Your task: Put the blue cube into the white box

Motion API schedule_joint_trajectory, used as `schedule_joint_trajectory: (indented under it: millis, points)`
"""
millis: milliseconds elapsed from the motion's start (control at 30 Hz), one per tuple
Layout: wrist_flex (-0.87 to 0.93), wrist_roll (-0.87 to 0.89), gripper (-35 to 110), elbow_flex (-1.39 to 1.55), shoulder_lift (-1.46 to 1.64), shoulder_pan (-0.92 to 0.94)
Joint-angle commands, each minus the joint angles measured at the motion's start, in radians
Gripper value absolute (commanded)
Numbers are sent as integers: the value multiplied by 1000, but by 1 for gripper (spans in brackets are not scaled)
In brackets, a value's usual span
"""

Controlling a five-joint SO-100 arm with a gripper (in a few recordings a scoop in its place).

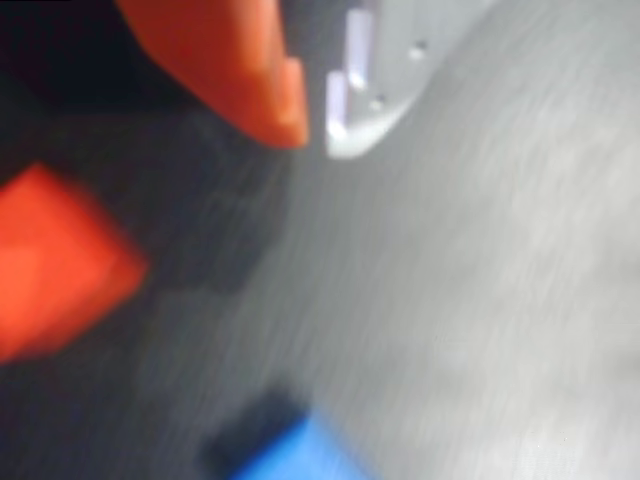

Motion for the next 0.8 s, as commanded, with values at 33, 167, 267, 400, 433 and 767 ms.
schedule_joint_trajectory:
  millis: [33, 167, 267, 400, 433, 767]
  points:
    - [-74, -49, 0, -224, -282, 12]
    - [-118, -135, 1, -374, -488, 0]
    - [-181, -267, 1, -430, -584, -23]
    - [-190, -379, 1, -523, -699, -63]
    - [-193, -408, 1, -534, -718, -66]
    - [-239, -686, 4, -577, -787, -83]
